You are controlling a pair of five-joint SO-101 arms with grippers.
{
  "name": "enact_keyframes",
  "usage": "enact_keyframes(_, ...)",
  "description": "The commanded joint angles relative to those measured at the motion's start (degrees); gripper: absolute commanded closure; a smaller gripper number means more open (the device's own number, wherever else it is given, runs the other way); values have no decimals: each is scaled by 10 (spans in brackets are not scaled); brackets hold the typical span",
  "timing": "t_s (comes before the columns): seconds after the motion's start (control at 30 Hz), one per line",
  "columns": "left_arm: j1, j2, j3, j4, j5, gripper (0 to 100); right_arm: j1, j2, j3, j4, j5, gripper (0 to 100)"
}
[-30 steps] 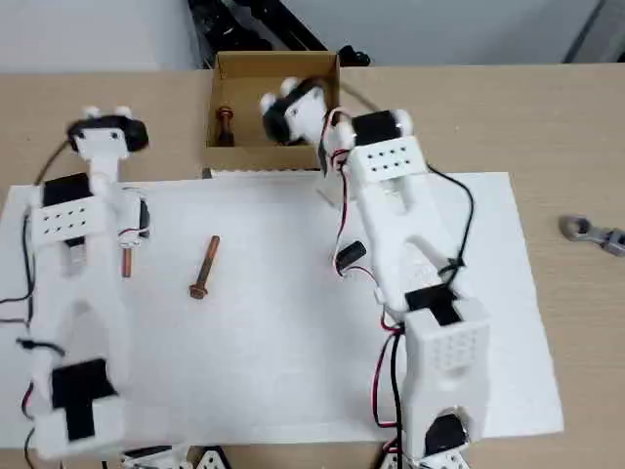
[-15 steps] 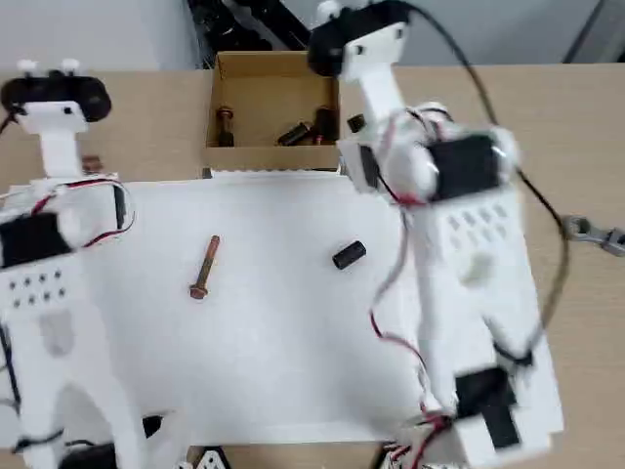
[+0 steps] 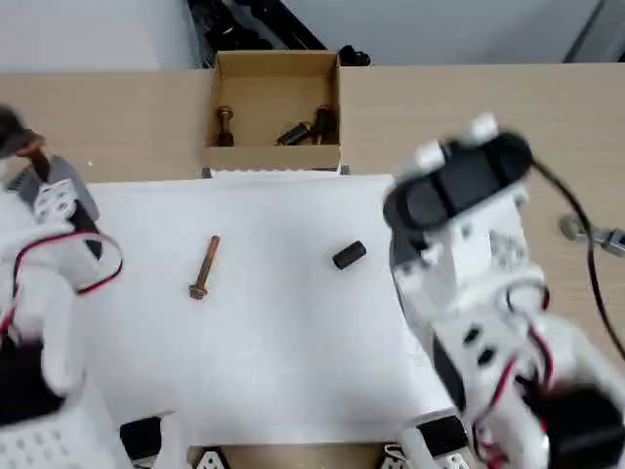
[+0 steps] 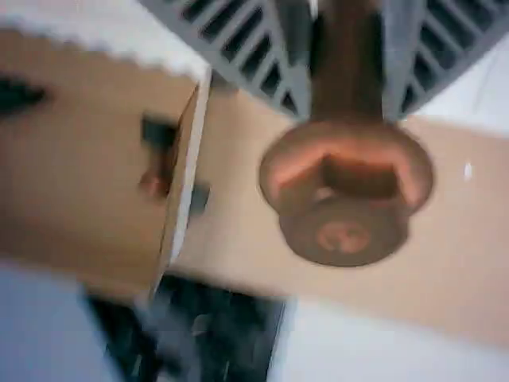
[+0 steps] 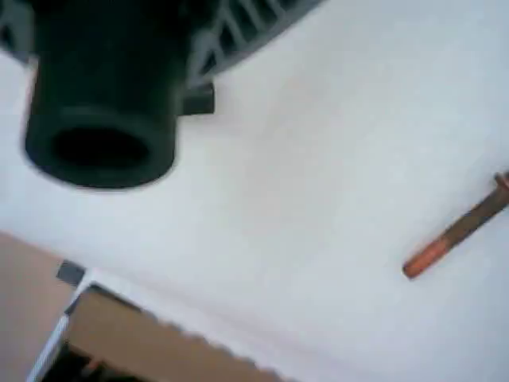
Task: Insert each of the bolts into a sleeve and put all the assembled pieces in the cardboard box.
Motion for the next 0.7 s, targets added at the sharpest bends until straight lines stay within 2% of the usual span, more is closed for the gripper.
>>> enact_keyframes(0.0,0,-48,-6,-45,20,995,6,-114,115,-36,-7,987)
enact_keyframes(0.2,8,-58,22,-105,24,995,6,-249,362,-197,23,989)
enact_keyframes(0.4,110,-60,115,-171,25,995,-7,-271,549,-409,20,995)
enact_keyframes(0.5,117,-62,135,-207,25,995,-36,-269,588,-502,18,995)
enact_keyframes(0.67,120,-117,169,-244,45,995,-67,-267,642,-620,-70,996)
